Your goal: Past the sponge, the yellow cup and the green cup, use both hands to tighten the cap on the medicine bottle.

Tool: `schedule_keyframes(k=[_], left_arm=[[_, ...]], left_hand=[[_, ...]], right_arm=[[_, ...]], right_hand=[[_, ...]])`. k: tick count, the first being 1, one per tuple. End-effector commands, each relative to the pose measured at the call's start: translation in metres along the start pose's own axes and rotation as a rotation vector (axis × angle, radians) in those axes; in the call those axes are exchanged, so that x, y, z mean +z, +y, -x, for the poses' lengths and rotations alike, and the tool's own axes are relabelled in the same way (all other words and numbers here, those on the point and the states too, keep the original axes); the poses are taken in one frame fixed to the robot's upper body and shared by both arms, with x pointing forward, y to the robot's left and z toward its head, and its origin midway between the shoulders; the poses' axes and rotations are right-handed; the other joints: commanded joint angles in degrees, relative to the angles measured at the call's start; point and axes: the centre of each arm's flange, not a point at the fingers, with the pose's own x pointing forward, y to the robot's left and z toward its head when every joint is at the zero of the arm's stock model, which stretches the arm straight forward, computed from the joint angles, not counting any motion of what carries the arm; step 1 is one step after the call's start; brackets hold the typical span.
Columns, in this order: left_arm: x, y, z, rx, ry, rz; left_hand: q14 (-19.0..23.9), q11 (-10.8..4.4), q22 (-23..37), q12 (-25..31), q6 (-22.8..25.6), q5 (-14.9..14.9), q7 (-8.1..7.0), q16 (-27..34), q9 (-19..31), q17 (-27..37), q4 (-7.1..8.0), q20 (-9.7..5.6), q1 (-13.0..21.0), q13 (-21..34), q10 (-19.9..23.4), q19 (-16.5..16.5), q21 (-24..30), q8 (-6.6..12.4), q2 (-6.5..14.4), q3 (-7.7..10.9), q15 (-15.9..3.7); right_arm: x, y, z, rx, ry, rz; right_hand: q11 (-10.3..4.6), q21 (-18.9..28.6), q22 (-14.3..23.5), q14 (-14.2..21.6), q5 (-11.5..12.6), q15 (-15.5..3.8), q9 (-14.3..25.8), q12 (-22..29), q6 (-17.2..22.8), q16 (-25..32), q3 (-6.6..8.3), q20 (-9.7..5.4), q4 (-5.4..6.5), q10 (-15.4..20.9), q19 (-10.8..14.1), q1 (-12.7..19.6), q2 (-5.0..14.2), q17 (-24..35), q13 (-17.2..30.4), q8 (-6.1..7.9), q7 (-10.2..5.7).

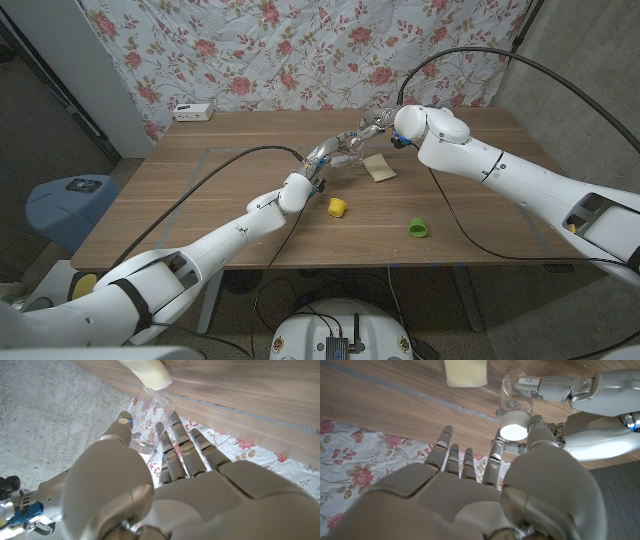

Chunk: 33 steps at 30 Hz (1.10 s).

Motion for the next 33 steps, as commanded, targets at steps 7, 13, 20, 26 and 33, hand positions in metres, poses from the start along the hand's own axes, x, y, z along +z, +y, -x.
schedule_keyframes(k=[7, 13, 20, 26, 33], left_arm=[[0.001, -0.0023, -0.0004, -0.006, -0.005, 0.006], [0.0011, -0.0028, -0.0009, -0.008, -0.008, 0.006], [0.0002, -0.0025, -0.0005, -0.007, -0.001, 0.006], [-0.0002, -0.0026, -0.0008, -0.008, -0.008, 0.007], [-0.0009, -0.0018, 0.0, -0.002, -0.004, 0.007]], left_hand=[[0.57, -1.65, 0.1, 0.29, -0.04, 0.29, -0.43, 0.07, 0.18, -0.02, 0.07, -3.04, 0.02, 0.31, 2.2, -0.34, -0.04, -0.07, 0.37, 0.57, -4.46], [0.58, -1.65, 0.1, 0.29, -0.01, 0.27, -0.56, 0.07, 0.18, -0.02, 0.11, -3.03, -0.11, 0.31, 2.18, -0.36, -0.04, -0.06, 0.33, 0.59, -4.34], [0.59, -1.72, 0.1, 0.31, -0.03, 0.27, -0.68, 0.08, 0.18, -0.02, 0.13, -3.06, -0.22, 0.32, 2.23, -0.38, -0.04, -0.07, 0.33, 0.67, -4.32], [0.64, -1.74, 0.1, 0.32, -0.12, 0.27, -0.75, 0.11, 0.18, -0.01, 0.18, -3.0, -0.33, 0.33, 2.24, -0.44, -0.05, -0.1, 0.38, 0.75, -4.26], [0.62, -1.78, 0.11, 0.31, 0.07, 0.27, -1.01, 0.09, 0.19, -0.01, 0.17, -3.06, -0.41, 0.34, 2.21, -0.44, -0.05, -0.03, 0.35, 0.83, -4.27]], right_arm=[[-0.0003, 0.0026, 0.0038, -0.007, 0.017, 0.001], [-0.0011, 0.0022, 0.0034, -0.007, 0.02, 0.001], [-0.0008, 0.0031, 0.001, -0.009, 0.021, -0.002], [-0.001, 0.0034, -0.0014, -0.011, 0.021, -0.01], [-0.0019, 0.0042, -0.0037, -0.017, 0.019, -0.019]], right_hand=[[0.18, 0.24, 0.27, 0.51, -0.07, 0.21, 0.45, 0.33, 0.86, 0.28, 0.2, -0.19, 0.11, 0.55, 0.69, 0.49, 0.0, 0.22, 0.16, 0.89, 0.0], [0.17, 0.21, 0.27, 0.6, -0.1, 0.21, 0.61, 0.26, 1.23, 0.25, 0.16, -0.23, 0.14, 0.6, 0.75, 0.51, -0.11, 0.22, 0.16, 1.18, 0.35], [0.21, 0.17, 0.27, 0.75, -0.13, 0.22, 0.89, 0.2, 2.39, 0.22, 0.12, -0.29, 0.19, 0.82, 0.82, 0.55, -0.25, 0.23, 0.16, 1.87, 0.25], [0.09, 0.2, 0.28, 0.99, -0.14, 0.22, 1.13, 0.26, 2.95, 0.24, 0.08, -0.51, 0.32, 1.3, 1.04, 0.49, -0.26, 0.25, 0.17, 2.3, 0.29], [0.02, 0.2, 0.28, 1.37, -0.18, 0.24, 1.42, 0.38, 3.98, 0.3, -0.1, -0.55, 0.66, 2.06, 1.24, 0.02, -0.25, 0.28, 0.17, 2.94, 0.31]])
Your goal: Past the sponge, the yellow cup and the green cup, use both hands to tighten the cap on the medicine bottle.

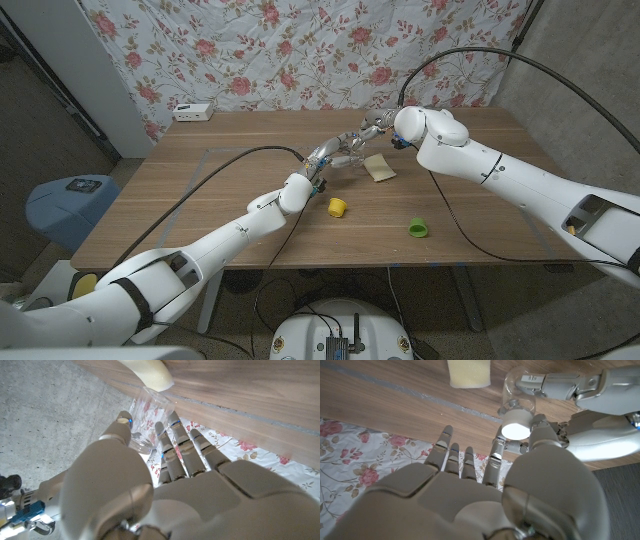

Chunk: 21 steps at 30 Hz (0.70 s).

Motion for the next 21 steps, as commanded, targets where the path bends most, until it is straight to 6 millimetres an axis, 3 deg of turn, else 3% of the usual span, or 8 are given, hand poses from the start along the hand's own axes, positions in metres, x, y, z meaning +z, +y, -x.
schedule_keyframes(k=[1, 12, 21], left_arm=[[-0.0008, 0.0006, 0.0007, 0.006, 0.002, 0.0], [-0.0004, 0.0002, 0.0027, 0.007, 0.005, 0.004], [-0.0002, 0.0007, 0.0019, 0.004, -0.002, 0.004]], left_hand=[[0.62, -1.77, 0.1, 0.3, 0.12, 0.28, -0.39, 0.09, 0.07, -0.01, -0.04, -2.7, -0.38, 0.3, 2.19, -0.14, -0.05, -0.01, 0.36, 0.29, -4.29], [0.57, -1.74, 0.1, 0.28, 0.52, 0.27, -0.76, 0.07, 0.07, -0.02, -0.06, -2.72, -0.52, 0.31, 2.08, -0.16, -0.04, 0.09, 0.31, 0.42, -4.14], [0.59, -1.73, 0.11, 0.25, 0.69, 0.26, -0.94, 0.1, 0.08, 0.0, -0.01, -2.57, -0.7, 0.32, 1.97, -0.25, -0.06, 0.1, 0.33, 0.53, -4.04]], right_arm=[[-0.0007, 0.0019, -0.0041, -0.008, -0.001, -0.016], [-0.0007, 0.0055, -0.0031, -0.034, 0.017, -0.02], [0.0008, 0.0074, -0.0004, -0.055, 0.042, -0.016]], right_hand=[[0.0, 0.21, 0.29, 0.53, -0.19, 0.13, 0.4, 0.39, 0.92, 0.32, 0.1, 0.04, 0.47, 0.91, 0.69, -0.23, -0.09, 0.29, 0.17, 0.69, 0.24], [-0.96, 0.28, 0.3, 1.73, -0.15, 0.03, 0.66, 0.54, 3.67, 0.48, -0.42, 0.05, 1.03, 2.58, 1.37, -1.44, -0.24, 0.27, 0.14, 1.96, 1.5], [-1.36, 0.32, 0.32, 3.07, -0.07, 0.0, 0.47, 0.77, 5.87, 0.68, -0.83, -0.04, 1.14, 4.38, 1.93, -2.11, -0.64, 0.21, 0.12, 2.7, 1.55]])
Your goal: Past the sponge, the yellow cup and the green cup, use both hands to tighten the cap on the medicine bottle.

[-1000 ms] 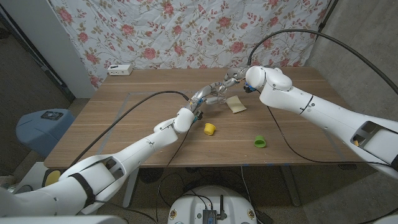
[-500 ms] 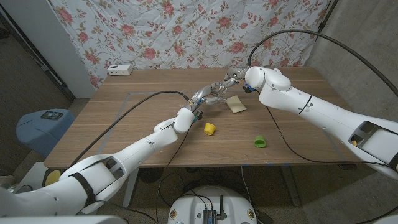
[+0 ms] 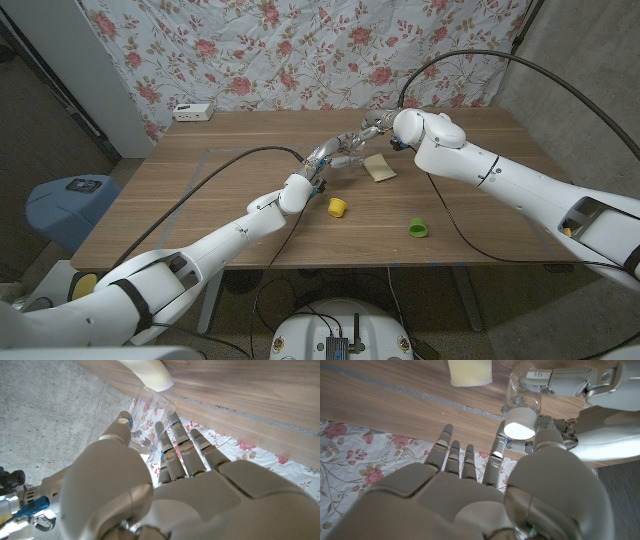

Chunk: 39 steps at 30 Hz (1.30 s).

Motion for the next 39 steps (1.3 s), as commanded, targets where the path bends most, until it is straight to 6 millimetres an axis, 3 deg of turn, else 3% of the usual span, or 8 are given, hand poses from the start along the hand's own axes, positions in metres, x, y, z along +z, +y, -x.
schedule_keyframes(k=[1, 20, 31, 36, 39], left_arm=[[-0.0001, 0.0006, 0.0001, -0.001, -0.003, 0.002], [0.0002, -0.0005, 0.0048, 0.005, 0.001, 0.007], [0.0002, -0.0001, 0.0043, 0.005, -0.005, 0.006], [-0.0006, 0.0003, 0.0027, 0.001, -0.011, 0.009], [-0.0015, 0.0001, 0.0014, 0.003, -0.003, 0.011]], left_hand=[[0.58, -1.68, 0.11, 0.36, 0.33, 0.26, -0.61, 0.1, 0.09, -0.01, 0.13, -2.82, -0.49, 0.06, 1.97, -0.03, -0.05, 0.12, 0.12, 0.41, -4.05], [0.6, -1.75, 0.11, 0.37, 0.71, 0.25, -1.01, 0.13, 0.1, 0.01, 0.21, -2.73, -0.8, 0.07, 1.9, -0.11, -0.05, 0.15, 0.21, 0.63, -3.89], [0.56, -1.77, 0.11, 0.39, 1.02, 0.24, -1.15, 0.1, 0.11, 0.0, 0.16, -2.72, -0.91, 0.07, 1.9, -0.14, -0.04, 0.19, 0.2, 0.77, -3.93], [0.6, -1.66, 0.11, 0.42, 1.06, 0.24, -1.18, 0.13, 0.11, 0.01, 0.19, -2.68, -0.99, 0.08, 1.96, -0.15, -0.04, 0.17, 0.27, 0.86, -3.9], [0.63, -1.72, 0.11, 0.4, 1.14, 0.24, -1.24, 0.14, 0.11, 0.02, 0.21, -2.68, -1.02, 0.08, 1.91, -0.16, -0.04, 0.18, 0.32, 0.91, -3.9]], right_arm=[[0.0019, 0.0033, 0.0025, -0.025, 0.027, 0.003], [0.0063, 0.0078, 0.0044, -0.054, 0.065, -0.01], [0.0093, 0.0108, 0.0057, -0.062, 0.108, 0.002], [0.0098, 0.0112, 0.0055, -0.063, 0.119, 0.011], [0.009, 0.0105, 0.006, -0.062, 0.11, 0.001]], right_hand=[[-0.05, 0.32, 0.32, 0.7, 0.16, 0.23, 0.1, 0.32, 1.12, 0.28, -0.09, -0.12, 0.37, 0.89, 0.59, -0.44, -0.2, 0.21, 0.11, 0.55, 0.06], [-0.78, 0.18, 0.37, 2.9, 0.28, 0.28, -0.43, 0.41, 6.95, 0.37, -2.37, 0.14, 2.06, 4.49, 1.11, -5.52, -1.57, 0.35, 0.09, 2.47, 0.43], [-1.06, 0.13, 0.39, 3.68, 0.22, 0.35, -0.86, 0.5, 9.45, 0.37, -2.96, 0.37, 2.53, 6.13, 1.23, -7.14, -1.72, 0.37, 0.08, 3.15, 0.53], [-1.0, 0.09, 0.39, 3.87, 0.21, 0.35, -1.01, 0.39, 9.72, 0.35, -3.19, 0.48, 2.69, 6.3, 1.18, -7.72, -1.84, 0.38, 0.08, 3.15, 0.64], [-0.96, -0.05, 0.4, 3.9, 0.18, 0.36, -1.42, -0.08, 7.5, 0.15, -3.77, 0.44, 3.12, 6.02, 0.88, -9.21, -2.15, 0.41, 0.09, 1.93, 0.67]])
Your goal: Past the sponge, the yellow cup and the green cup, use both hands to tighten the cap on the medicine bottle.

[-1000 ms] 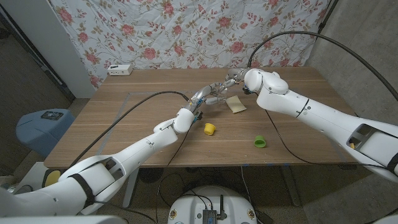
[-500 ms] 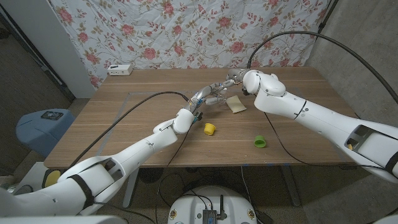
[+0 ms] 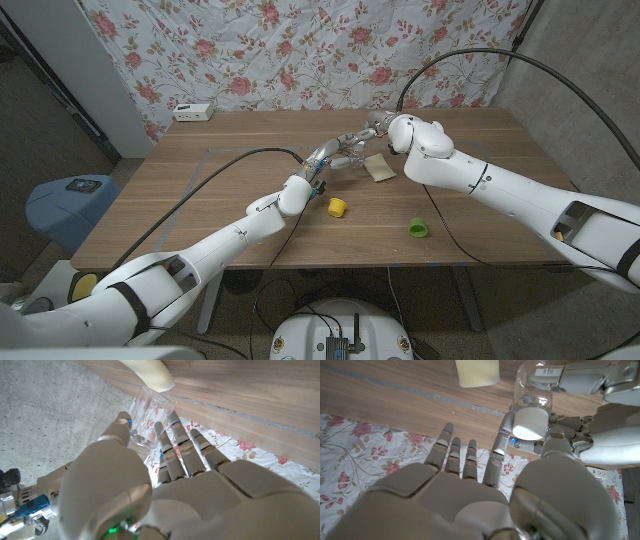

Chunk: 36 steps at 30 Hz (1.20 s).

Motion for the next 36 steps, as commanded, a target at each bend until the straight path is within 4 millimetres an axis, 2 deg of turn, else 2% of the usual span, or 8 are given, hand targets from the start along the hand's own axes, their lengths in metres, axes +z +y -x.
schedule_keyframes(k=[1, 3, 14, 16, 18, 21, 24, 36], left_arm=[[-0.002, 0.001, -0.003, -0.002, -0.005, 0.004], [-0.002, 0.001, -0.004, -0.002, -0.006, 0.005], [-0.004, 0.0, -0.007, -0.003, -0.002, 0.011], [-0.005, 0.0, -0.008, -0.001, 0.003, 0.011], [-0.005, 0.0, -0.009, -0.002, 0.0, 0.011], [-0.004, 0.0, -0.01, -0.003, -0.003, 0.01], [-0.004, 0.0, -0.012, -0.003, -0.001, 0.009], [-0.003, 0.002, -0.013, -0.006, -0.003, 0.003]], left_hand=[[0.62, -1.73, 0.11, 0.34, 0.18, 0.24, -0.26, 0.13, 0.12, 0.01, 0.19, -2.64, 0.02, 0.09, 1.9, -0.18, -0.04, 0.18, 0.74, 0.46, -3.9], [0.62, -1.74, 0.11, 0.32, 0.19, 0.24, -0.3, 0.14, 0.12, 0.01, 0.19, -2.65, 0.0, 0.09, 1.86, -0.2, -0.05, 0.17, 0.75, 0.48, -3.89], [0.67, -1.61, 0.11, 0.4, 0.32, 0.23, -0.33, 0.15, 0.12, 0.02, 0.21, -2.63, -0.19, 0.1, 2.01, -0.2, -0.03, 0.13, 0.83, 0.66, -3.91], [0.69, -1.69, 0.11, 0.41, 0.37, 0.23, -0.37, 0.16, 0.12, 0.02, 0.22, -2.65, -0.22, 0.09, 2.03, -0.17, -0.02, 0.14, 0.84, 0.69, -3.89], [0.71, -1.7, 0.11, 0.36, 0.36, 0.23, -0.33, 0.16, 0.12, 0.02, 0.22, -2.59, -0.25, 0.09, 1.92, -0.24, -0.05, 0.12, 0.87, 0.73, -3.91], [0.71, -1.81, 0.11, 0.37, 0.4, 0.23, -0.33, 0.15, 0.12, 0.02, 0.2, -2.65, -0.25, 0.09, 1.93, -0.23, -0.04, 0.12, 0.88, 0.78, -3.96], [0.7, -1.66, 0.11, 0.4, 0.42, 0.23, -0.4, 0.14, 0.12, 0.02, 0.15, -2.65, -0.24, 0.09, 1.99, -0.23, -0.03, 0.11, 0.86, 0.84, -4.06], [0.83, -1.86, 0.1, 0.48, 0.53, 0.21, -0.43, 0.16, 0.12, 0.03, 0.12, -2.83, -0.37, 0.07, 2.24, -0.21, -0.02, 0.08, 0.91, 1.06, -4.31]], right_arm=[[0.0, 0.0, 0.001, -0.008, 0.016, -0.001], [0.0, 0.0, 0.001, -0.012, 0.015, 0.001], [0.001, -0.001, 0.001, -0.012, -0.006, -0.011], [0.0, -0.002, 0.001, -0.013, -0.01, -0.014], [-0.001, -0.003, 0.001, -0.005, -0.017, -0.016], [-0.002, -0.004, 0.002, 0.006, -0.029, -0.027], [-0.003, -0.005, 0.003, 0.018, -0.043, -0.04], [-0.005, -0.014, 0.006, 0.087, -0.08, -0.055]], right_hand=[[-0.05, -0.07, 0.11, 0.38, 0.17, 0.15, -0.43, -0.24, -2.48, 0.08, -0.71, 0.23, 0.49, -0.11, -0.05, -1.87, -0.17, 0.14, 0.1, -1.48, 0.21], [-0.02, -0.16, 0.11, 0.35, 0.18, 0.14, -0.63, -0.53, -3.96, -0.04, -0.95, 0.17, 0.67, -0.55, -0.32, -2.56, -0.24, 0.14, 0.1, -2.28, 0.48], [0.98, -0.32, 0.1, -0.39, 0.21, 0.16, -1.13, -1.17, -7.71, -0.49, -1.8, 0.53, 1.37, -2.08, -1.06, -5.02, -0.41, 0.17, 0.14, -4.45, 1.63], [1.42, -0.29, 0.09, -0.7, 0.26, 0.15, -1.12, -1.36, -10.15, -0.63, -2.05, 0.59, 1.49, -3.02, -1.2, -5.78, -0.46, 0.16, 0.15, -5.6, 1.71], [1.57, -0.35, 0.09, -1.45, 0.3, 0.11, -1.18, -1.49, -11.19, -0.91, -2.12, 0.7, 1.48, -3.7, -1.49, -6.05, -0.4, 0.14, 0.15, -6.17, 1.95], [1.69, -0.41, 0.09, -2.54, 0.34, 0.1, -1.4, -1.68, -13.62, -1.17, -2.16, 0.77, 1.38, -5.24, -2.01, -6.41, -0.24, 0.12, 0.16, -7.54, 2.36], [1.89, -0.47, 0.09, -3.42, 0.38, 0.11, -1.51, -1.84, -15.94, -1.29, -2.01, 0.7, 1.13, -6.87, -2.52, -6.36, 0.06, 0.1, 0.18, -8.76, 1.93], [3.13, -0.62, 0.07, -6.96, 0.26, 0.12, -1.71, -1.85, -21.06, -1.58, -1.04, 0.74, -0.1, -11.14, -4.51, -5.21, 1.28, 0.06, 0.21, -11.63, 2.87]])
